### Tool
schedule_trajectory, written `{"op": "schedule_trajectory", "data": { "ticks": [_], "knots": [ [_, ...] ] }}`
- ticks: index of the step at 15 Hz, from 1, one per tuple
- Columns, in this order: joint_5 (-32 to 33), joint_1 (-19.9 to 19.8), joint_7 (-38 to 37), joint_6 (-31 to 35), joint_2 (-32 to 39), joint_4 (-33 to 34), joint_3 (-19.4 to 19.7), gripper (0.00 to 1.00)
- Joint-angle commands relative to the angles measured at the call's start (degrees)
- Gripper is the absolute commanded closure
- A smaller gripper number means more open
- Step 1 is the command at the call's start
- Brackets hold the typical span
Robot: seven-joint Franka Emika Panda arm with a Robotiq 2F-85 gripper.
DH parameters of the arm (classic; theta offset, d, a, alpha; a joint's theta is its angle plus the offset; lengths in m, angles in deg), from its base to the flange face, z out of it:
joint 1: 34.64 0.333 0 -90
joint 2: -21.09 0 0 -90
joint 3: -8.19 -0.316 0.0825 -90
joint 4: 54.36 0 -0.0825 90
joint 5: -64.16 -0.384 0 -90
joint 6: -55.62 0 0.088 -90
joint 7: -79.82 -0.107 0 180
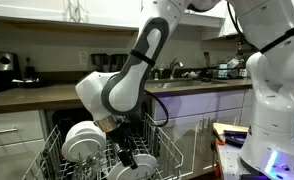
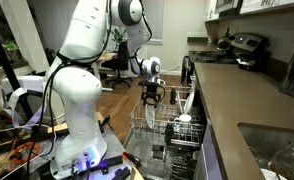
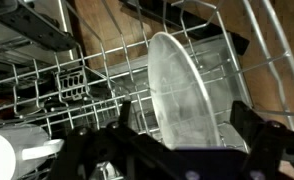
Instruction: Put the plate in the dishwasher on the counter
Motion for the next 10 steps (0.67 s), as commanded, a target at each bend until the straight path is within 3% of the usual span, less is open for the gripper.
{"op": "schedule_trajectory", "data": {
  "ticks": [1, 4, 5, 7, 9, 10],
  "knots": [
    [4.4, 1.7, -3.7, 6.0, 2.3, 0.3, 1.6, 0.27],
    [2.3, -0.4, -0.6, 12.0, 2.3, -1.6, 0.6, 0.47],
    [1.8, -1.0, 0.2, 14.3, 1.9, -2.5, 0.4, 0.4],
    [1.5, -2.1, 2.0, 18.4, 0.6, -4.8, 0.2, 0.51],
    [0.7, -3.2, 2.8, 20.8, -0.9, -7.1, 0.1, 0.36],
    [0.0, -3.8, 3.3, 21.4, -1.7, -8.1, -0.1, 0.22]
  ]
}}
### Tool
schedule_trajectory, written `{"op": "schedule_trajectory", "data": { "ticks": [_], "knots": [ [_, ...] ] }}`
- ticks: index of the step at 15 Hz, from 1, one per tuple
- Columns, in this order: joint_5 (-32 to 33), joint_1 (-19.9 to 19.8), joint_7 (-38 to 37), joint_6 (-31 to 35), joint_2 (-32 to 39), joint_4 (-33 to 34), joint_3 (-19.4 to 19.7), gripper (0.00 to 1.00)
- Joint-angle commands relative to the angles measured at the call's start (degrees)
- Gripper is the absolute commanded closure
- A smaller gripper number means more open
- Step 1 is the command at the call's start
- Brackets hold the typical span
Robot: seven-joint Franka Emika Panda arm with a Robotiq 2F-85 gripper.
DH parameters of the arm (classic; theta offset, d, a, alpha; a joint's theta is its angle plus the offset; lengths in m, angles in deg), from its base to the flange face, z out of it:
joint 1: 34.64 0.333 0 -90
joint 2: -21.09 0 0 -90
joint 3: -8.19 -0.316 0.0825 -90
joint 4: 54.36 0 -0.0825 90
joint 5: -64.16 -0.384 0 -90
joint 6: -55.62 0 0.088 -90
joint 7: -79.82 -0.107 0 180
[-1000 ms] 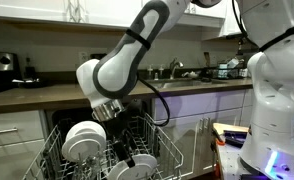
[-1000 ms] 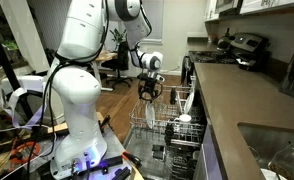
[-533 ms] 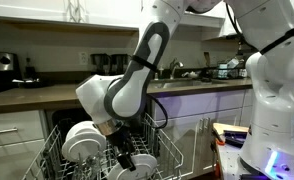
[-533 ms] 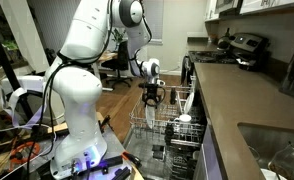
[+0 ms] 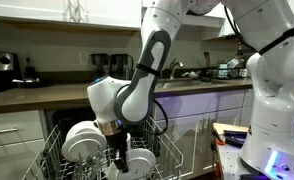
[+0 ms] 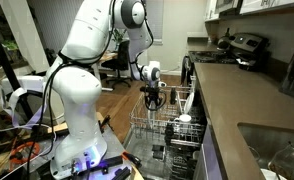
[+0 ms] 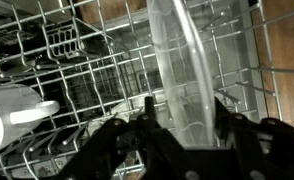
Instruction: Put the plate in the dishwasher on the counter
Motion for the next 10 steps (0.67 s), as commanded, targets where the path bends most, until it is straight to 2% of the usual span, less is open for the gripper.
{"op": "schedule_trajectory", "data": {
  "ticks": [1, 2, 4, 6, 7, 9, 10],
  "knots": [
    [-2.8, -3.0, 3.8, 3.5, -4.4, -5.3, -1.3, 0.14],
    [-3.7, -3.9, 4.8, 3.8, -5.0, -6.0, -1.8, 0.06],
    [-5.9, -5.0, 6.1, 2.6, -6.0, -6.8, -2.7, 0.0],
    [-8.2, -6.0, 8.0, 1.4, -7.1, -7.7, -3.9, 0.0],
    [-9.0, -6.5, 9.2, 1.4, -7.5, -8.0, -4.4, 0.24],
    [-10.1, -7.1, 11.0, 2.2, -8.1, -8.8, -5.0, 0.28],
    [-9.9, -7.1, 11.6, 2.6, -8.4, -9.1, -5.0, 0.34]
  ]
}}
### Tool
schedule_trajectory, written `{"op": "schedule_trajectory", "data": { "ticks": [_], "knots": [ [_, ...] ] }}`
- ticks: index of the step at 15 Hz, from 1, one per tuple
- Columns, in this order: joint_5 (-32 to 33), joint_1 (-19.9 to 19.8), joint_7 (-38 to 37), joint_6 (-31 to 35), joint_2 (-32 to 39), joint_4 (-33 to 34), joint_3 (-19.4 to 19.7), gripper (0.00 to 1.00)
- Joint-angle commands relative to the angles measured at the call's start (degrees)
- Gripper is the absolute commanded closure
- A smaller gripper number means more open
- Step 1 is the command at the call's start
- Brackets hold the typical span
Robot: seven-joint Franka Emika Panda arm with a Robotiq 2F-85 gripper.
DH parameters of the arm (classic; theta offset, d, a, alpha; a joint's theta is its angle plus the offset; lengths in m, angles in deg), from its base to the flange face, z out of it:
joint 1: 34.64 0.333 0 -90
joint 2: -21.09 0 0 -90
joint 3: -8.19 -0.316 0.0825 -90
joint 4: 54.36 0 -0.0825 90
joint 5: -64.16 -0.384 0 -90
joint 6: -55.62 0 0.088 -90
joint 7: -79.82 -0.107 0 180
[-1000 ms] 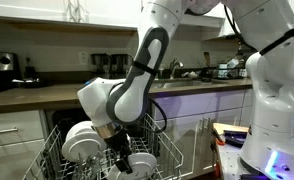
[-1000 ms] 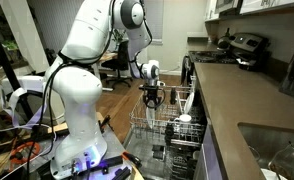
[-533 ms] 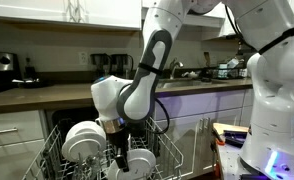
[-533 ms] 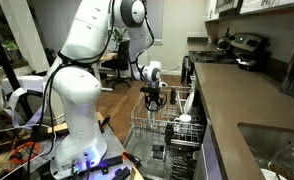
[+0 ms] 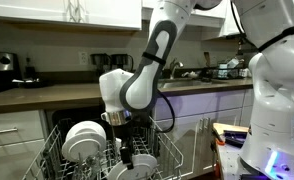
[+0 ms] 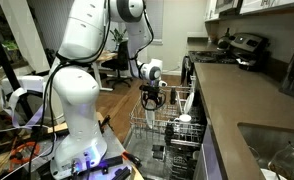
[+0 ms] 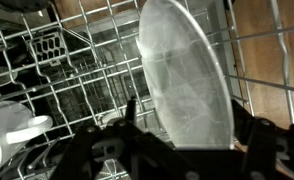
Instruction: Put the plate in the dishwasher on the counter
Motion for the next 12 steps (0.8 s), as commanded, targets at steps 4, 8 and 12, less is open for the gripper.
{"op": "schedule_trajectory", "data": {
  "ticks": [4, 8, 12],
  "knots": [
    [-3.3, -2.7, 7.2, 1.8, -3.2, -3.5, -2.5, 0.61],
    [-8.8, -6.2, 13.9, 2.2, -4.0, -4.6, -5.8, 0.88],
    [-16.1, -10.7, 21.4, 1.4, -6.9, -7.2, -9.3, 0.97]
  ]
}}
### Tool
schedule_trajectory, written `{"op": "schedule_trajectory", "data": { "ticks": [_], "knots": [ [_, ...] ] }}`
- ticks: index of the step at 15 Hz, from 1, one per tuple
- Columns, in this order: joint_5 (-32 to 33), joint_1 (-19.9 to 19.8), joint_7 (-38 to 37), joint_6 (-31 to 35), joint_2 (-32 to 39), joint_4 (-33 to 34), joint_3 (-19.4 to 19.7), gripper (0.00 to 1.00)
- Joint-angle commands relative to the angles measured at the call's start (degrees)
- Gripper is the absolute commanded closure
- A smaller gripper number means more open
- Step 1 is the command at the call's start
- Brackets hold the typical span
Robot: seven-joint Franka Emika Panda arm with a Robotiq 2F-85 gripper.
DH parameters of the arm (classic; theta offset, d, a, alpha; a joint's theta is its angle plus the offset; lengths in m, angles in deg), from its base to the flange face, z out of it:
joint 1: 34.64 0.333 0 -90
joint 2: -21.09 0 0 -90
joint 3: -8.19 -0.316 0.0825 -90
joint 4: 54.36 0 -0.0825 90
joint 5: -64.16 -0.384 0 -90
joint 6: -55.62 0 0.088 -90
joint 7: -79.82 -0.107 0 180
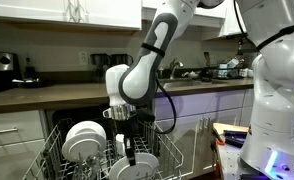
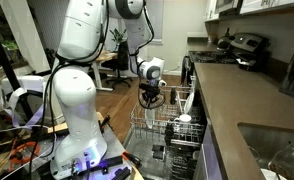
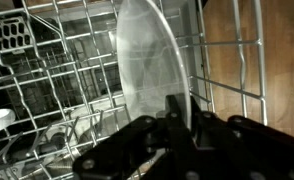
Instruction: Put the plate in the dishwasher on the counter
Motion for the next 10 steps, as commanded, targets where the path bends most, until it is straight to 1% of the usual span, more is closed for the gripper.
{"op": "schedule_trajectory", "data": {
  "ticks": [1, 3, 6, 8, 10],
  "knots": [
    [-6.7, -4.7, 7.6, 0.4, -5.5, -4.9, -3.1, 0.93],
    [-9.1, -5.6, 9.5, -0.8, -8.0, -6.4, -3.5, 0.93],
    [-11.4, -5.4, 10.9, -2.2, -11.7, -8.1, -3.4, 0.93],
    [-11.6, -4.4, 10.6, -3.9, -14.4, -8.7, -2.8, 0.93],
    [-9.9, -3.0, 9.5, -6.7, -16.9, -8.7, -1.5, 0.93]
  ]
}}
